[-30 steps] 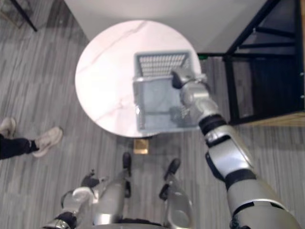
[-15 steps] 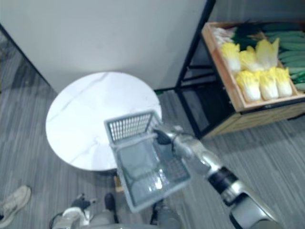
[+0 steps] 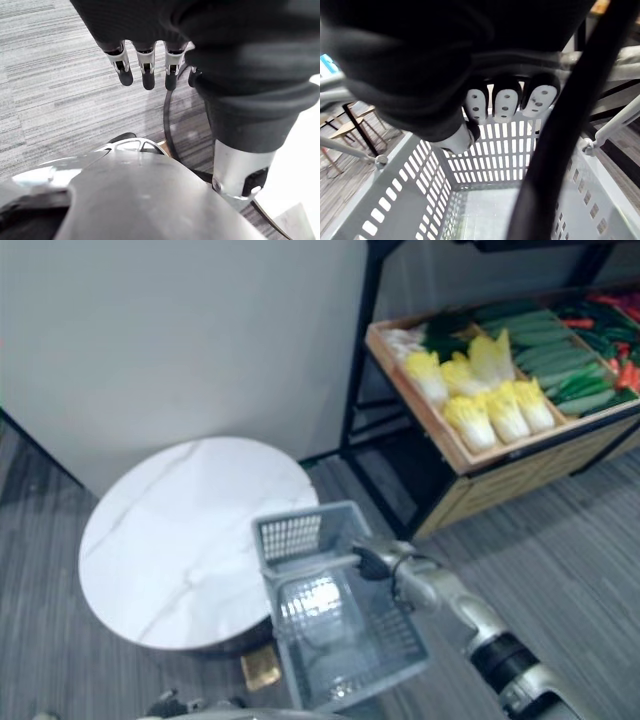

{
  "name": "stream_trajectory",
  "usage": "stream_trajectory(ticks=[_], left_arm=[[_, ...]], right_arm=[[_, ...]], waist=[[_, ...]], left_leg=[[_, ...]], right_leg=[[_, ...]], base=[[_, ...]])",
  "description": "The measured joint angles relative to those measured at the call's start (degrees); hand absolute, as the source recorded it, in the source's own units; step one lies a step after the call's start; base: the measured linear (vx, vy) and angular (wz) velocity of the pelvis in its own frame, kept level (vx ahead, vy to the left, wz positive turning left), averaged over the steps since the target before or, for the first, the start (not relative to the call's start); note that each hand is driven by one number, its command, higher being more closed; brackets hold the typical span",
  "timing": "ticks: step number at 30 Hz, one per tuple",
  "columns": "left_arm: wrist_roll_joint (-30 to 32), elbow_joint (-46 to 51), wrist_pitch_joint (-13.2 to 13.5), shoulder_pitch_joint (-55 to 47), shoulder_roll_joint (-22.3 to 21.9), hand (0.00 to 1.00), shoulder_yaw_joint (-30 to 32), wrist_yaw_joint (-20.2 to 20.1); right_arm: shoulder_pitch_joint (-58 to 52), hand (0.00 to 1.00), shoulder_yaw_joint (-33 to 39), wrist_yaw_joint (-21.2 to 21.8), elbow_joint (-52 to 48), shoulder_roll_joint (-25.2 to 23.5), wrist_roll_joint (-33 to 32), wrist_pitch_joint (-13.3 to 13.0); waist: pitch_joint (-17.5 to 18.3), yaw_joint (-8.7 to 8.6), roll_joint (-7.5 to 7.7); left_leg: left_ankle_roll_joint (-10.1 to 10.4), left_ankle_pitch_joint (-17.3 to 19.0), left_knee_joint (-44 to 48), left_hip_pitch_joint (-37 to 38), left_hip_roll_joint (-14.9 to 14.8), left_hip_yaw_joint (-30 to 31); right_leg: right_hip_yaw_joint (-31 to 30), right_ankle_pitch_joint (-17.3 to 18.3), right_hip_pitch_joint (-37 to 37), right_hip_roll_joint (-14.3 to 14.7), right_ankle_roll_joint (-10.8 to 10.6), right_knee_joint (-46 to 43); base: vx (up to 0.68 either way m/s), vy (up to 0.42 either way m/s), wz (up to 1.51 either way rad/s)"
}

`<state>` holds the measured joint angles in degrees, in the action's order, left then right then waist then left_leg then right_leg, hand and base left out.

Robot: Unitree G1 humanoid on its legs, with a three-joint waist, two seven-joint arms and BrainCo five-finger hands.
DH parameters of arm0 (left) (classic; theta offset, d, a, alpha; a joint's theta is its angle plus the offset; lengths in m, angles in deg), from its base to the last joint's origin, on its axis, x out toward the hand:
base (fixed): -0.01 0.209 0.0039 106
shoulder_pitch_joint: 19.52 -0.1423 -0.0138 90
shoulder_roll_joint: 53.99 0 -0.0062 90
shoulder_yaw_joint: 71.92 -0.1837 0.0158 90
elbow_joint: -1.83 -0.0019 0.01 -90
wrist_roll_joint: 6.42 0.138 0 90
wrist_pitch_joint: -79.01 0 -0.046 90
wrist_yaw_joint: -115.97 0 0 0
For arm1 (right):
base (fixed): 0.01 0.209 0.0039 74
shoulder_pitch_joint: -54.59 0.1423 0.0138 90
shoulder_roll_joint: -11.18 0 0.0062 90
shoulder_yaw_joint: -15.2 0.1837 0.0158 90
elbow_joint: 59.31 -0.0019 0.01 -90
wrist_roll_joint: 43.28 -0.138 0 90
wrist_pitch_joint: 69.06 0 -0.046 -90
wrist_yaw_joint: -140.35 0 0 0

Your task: Pick vegetable in the basket

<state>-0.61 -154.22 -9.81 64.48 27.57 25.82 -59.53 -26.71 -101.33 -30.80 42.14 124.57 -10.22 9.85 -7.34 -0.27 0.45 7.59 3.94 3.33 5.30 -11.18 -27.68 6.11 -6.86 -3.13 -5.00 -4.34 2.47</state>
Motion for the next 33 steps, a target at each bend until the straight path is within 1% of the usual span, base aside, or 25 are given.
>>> stream_trajectory(ticks=[2, 4, 6, 7, 8, 9, 10, 11, 12, 13, 15, 17, 18, 19, 22, 23, 25, 26, 27, 28, 29, 30, 31, 32, 33], left_arm=[[0.03, 0.02, -0.13, -0.01, 0.13, 0.00, -0.13, -0.14], [0.83, 0.05, -0.36, 0.24, 0.54, 0.00, -0.84, 0.19], [2.35, 0.14, -0.33, 0.29, 1.04, 0.00, -1.30, 0.27], [3.47, 0.33, -0.32, 0.58, 1.76, 0.00, -1.35, 0.15], [4.78, -0.14, -0.49, 0.59, 1.38, 0.00, -2.05, 0.23], [5.39, -0.15, -0.54, 0.90, 0.60, 0.00, -2.56, 0.33], [6.15, 0.04, -0.43, 0.92, 0.65, 0.00, -2.94, 0.47], [6.26, 0.02, -0.44, 0.97, 0.98, 0.00, -2.98, 0.52], [6.32, -0.10, -0.50, 0.95, 2.19, 0.00, -4.15, 0.46], [6.36, 0.00, -0.62, 0.62, 3.22, 0.00, -5.68, 0.40], [6.41, -0.08, -0.60, 0.76, 3.69, 0.00, -6.40, 0.26], [6.31, -0.08, -0.51, 1.26, 3.90, 0.00, -7.46, 0.28], [6.23, -0.02, -0.41, 1.27, 4.21, 0.00, -7.58, 0.33], [6.22, -0.03, -0.46, 1.60, 4.44, 0.00, -7.64, 0.43], [6.21, -1.33, -0.56, 2.43, 3.23, 0.00, -7.87, 0.89], [6.21, -1.39, -0.58, 2.40, 2.99, 0.00, -7.85, 0.94], [6.21, -1.85, -0.68, 2.26, 2.72, 0.00, -7.72, 0.96], [6.23, -1.74, -0.67, 1.85, 2.60, 0.00, -7.34, 0.95], [6.22, -1.64, -0.65, 1.69, 2.43, 0.00, -6.91, 0.93], [6.20, -1.48, -0.67, 1.70, 1.99, 0.00, -5.85, 0.96], [5.62, -1.07, -0.59, 1.19, 1.78, 0.00, -4.43, 1.24], [5.17, -0.97, -0.36, 0.95, 1.36, 0.00, -3.16, 1.61], [4.47, -0.98, -0.30, 1.03, 1.02, 0.00, -2.67, 1.93], [3.21, -0.96, 0.00, 1.05, 0.37, 0.00, -2.15, 2.39], [2.35, -0.92, 0.22, 0.83, -0.17, 0.00, -1.62, 2.65]], right_arm=[[-2.89, 1.00, 5.08, -0.43, -0.19, -0.23, 0.77, 0.30], [-3.92, 1.00, 9.01, -1.90, -1.39, -0.72, 2.44, 1.07], [-3.96, 1.00, 11.60, -3.06, -2.37, -1.26, 3.81, 1.64], [-4.32, 1.00, 12.87, -3.63, -3.48, -1.64, 4.56, 2.42], [-4.39, 1.00, 13.45, -4.10, -4.14, -2.26, 5.13, 3.30], [-4.03, 1.00, 13.44, -4.30, -4.13, -2.53, 5.31, 3.44], [-3.93, 1.00, 12.79, -4.54, -4.00, -3.38, 5.31, 3.43], [-3.92, 1.00, 12.48, -4.56, -3.86, -3.96, 5.30, 3.32], [-3.86, 1.00, 11.97, -4.55, -3.45, -5.41, 5.27, 2.90], [-2.44, 1.00, 10.39, -4.55, -3.25, -6.48, 5.28, 2.76], [2.23, 1.00, 7.55, -4.55, -1.40, -7.75, 5.40, 1.80], [4.15, 1.00, 6.84, -4.65, -0.89, -8.50, 5.41, 1.18], [4.80, 1.00, 6.74, -4.70, -1.03, -9.16, 5.40, 0.83], [5.20, 1.00, 6.43, -4.86, -1.33, -9.27, 5.39, 0.64], [5.24, 1.00, 5.79, -4.90, -1.33, -8.41, 6.55, 1.44], [4.93, 1.00, 5.79, -4.90, -1.33, -8.30, 6.76, 1.72], [3.35, 1.00, 5.79, -4.90, -1.35, -7.74, 6.98, 2.43], [2.25, 1.00, 5.84, -4.91, -1.47, -7.26, 6.98, 2.58], [1.45, 1.00, 5.96, -5.09, -1.74, -6.80, 6.98, 2.59], [0.27, 1.00, 6.11, -5.98, -2.07, -6.06, 6.98, 2.56], [-0.15, 1.00, 5.97, -6.35, -2.07, -6.11, 6.96, 2.57], [-0.26, 1.00, 5.84, -6.38, -2.04, -6.69, 6.97, 2.57], [-0.24, 1.00, 5.83, -6.46, -2.00, -6.68, 6.96, 2.58], [-0.23, 1.00, 5.75, -6.59, -1.93, -6.63, 6.89, 2.56], [-0.22, 1.00, 5.69, -6.60, -1.72, -6.83, 6.74, 2.52]], waist=[[-0.16, -0.94, 0.22], [-0.40, -1.40, 0.61], [-0.88, -1.46, 1.87], [-1.05, -1.73, 3.09], [-1.07, -1.60, 1.76], [-1.51, -1.56, -0.05], [-2.08, -1.38, -0.52], [-2.21, -1.41, -0.01], [-1.89, -1.22, 1.26], [-0.89, -1.03, 2.84], [-0.63, -0.44, 3.22], [-0.52, 0.86, 3.00], [-0.23, 1.14, 3.41], [0.24, 1.28, 4.06], [0.84, 1.63, 1.10], [0.82, 1.36, 0.66], [1.05, -0.28, -0.32], [1.02, -1.21, -0.67], [1.08, -1.29, -0.94], [1.25, -1.22, -1.23], [1.12, -0.88, -1.29], [0.59, -0.62, -0.58], [0.50, -0.59, -0.82], [0.29, 0.03, -1.24], [0.10, 0.75, -1.61]], left_leg=[[-0.62, 1.13, 2.04, -0.47, 0.48, 0.04], [-1.56, 2.24, 4.25, -2.19, 1.40, -1.06], [-2.15, 4.04, 6.33, -4.16, 2.26, -3.30], [-3.92, 4.71, 8.27, -4.69, 4.28, -3.96], [-6.19, 4.19, 5.94, -4.55, 3.30, -6.87], [-6.50, 3.91, 5.63, -4.36, 1.92, -8.36], [-6.62, 3.84, 5.77, -4.11, 0.20, -10.29], [-6.77, 3.74, 5.78, -3.48, -0.08, -11.19], [-6.95, 3.62, 5.95, -3.09, -0.10, -12.92], [-6.99, 3.62, 6.65, -3.12, -0.52, -15.55], [-6.96, 3.60, 8.03, -3.22, -2.82, -20.36], [-6.08, 3.00, 9.31, -3.20, -5.41, -24.25], [-5.37, 2.09, 9.62, -3.45, -6.39, -26.38], [-4.84, 0.66, 9.79, -4.16, -7.39, -28.07], [-3.99, -4.90, 5.92, -4.31, -9.05, -32.22], [-3.65, -5.72, 5.80, -4.04, -9.64, -32.89], [-4.00, -8.11, 6.15, -3.31, -11.77, -32.90], [-3.78, -9.13, 8.01, -2.45, -13.95, -32.81], [-3.98, -9.44, 10.24, -1.98, -15.77, -32.73], [-4.09, -10.21, 14.11, -2.09, -18.05, -31.10], [-4.74, -12.08, 18.19, -2.93, -19.21, -25.59], [-3.35, -10.85, 21.38, -5.27, -18.62, -17.82], [-1.57, -7.89, 22.30, -6.41, -16.73, -11.87], [0.32, -1.94, 22.64, -7.96, -11.13, -0.18], [0.24, 1.20, 21.87, -8.07, -7.45, 5.72]], right_leg=[[-0.46, 2.32, -3.01, -1.32, -0.40, -6.24], [-2.35, 2.28, -5.78, -2.40, -0.80, -8.63], [-4.80, 1.13, -7.83, -2.98, -2.28, -8.59], [-6.94, 0.21, -9.32, -3.98, -3.82, -7.64], [-2.39, 4.51, -7.56, -4.93, -4.92, -2.96], [1.99, 5.92, -8.71, -5.11, -1.76, -7.48], [8.32, 8.23, -11.45, -6.74, 3.71, -21.89], [11.04, 8.99, -11.54, -8.24, 4.79, -27.70], [15.64, 9.76, -9.99, -11.44, 5.90, -34.46], [18.40, 11.53, -7.87, -13.71, 6.97, -36.76], [21.84, 12.21, -6.50, -15.86, 7.83, -37.81], [23.58, 11.94, -5.22, -17.96, 7.31, -36.37], [23.43, 9.90, -4.05, -18.45, 3.99, -32.13], [22.56, 10.01, -3.62, -16.82, -0.80, -26.37], [21.91, 10.14, -3.02, -9.73, -1.24, -14.30], [21.62, 10.10, -2.79, -8.67, -1.31, -13.11], [21.65, 10.03, -1.23, -6.14, -1.18, -11.01], [21.68, 9.80, 0.76, -4.42, -0.75, -9.37], [21.39, 9.72, 1.88, -3.31, -0.43, -8.41], [19.99, 9.71, 2.49, -2.40, 0.21, -7.72], [17.64, 9.47, 2.65, -1.88, 0.82, -7.44], [15.34, 9.23, 2.69, -2.49, 1.14, -6.95], [13.97, 8.90, 2.68, -2.82, 1.27, -6.67], [10.49, 8.39, 2.26, -3.26, 1.56, -5.84], [7.65, 7.76, 2.06, -2.90, 1.82, -5.03]], base=[[-0.03, 0.096, -0.01], [-0.10, 0.152, -0.28], [-0.14, 0.139, -0.55], [-0.19, 0.149, -0.76], [-0.22, 0.178, -0.88], [-0.17, 0.137, -0.96], [-0.07, 0.126, -0.79], [-0.04, 0.124, -0.86], [-0.02, 0.050, -0.90], [-0.03, 0.016, -1.00], [-0.08, -0.071, -1.26], [-0.10, -0.196, -1.30], [-0.12, -0.372, -1.23], [-0.11, -0.335, -1.06], [-0.13, -0.333, -0.99], [-0.15, -0.373, -0.71], [-0.07, -0.251, -0.20], [-0.05, -0.243, -0.12], [-0.05, -0.228, -0.33], [-0.07, -0.214, -0.65], [-0.07, -0.142, -0.84], [-0.08, -0.090, -0.84], [-0.07, 0.043, -1.05], [-0.06, 0.077, -1.26], [-0.07, 0.110, -1.73]])
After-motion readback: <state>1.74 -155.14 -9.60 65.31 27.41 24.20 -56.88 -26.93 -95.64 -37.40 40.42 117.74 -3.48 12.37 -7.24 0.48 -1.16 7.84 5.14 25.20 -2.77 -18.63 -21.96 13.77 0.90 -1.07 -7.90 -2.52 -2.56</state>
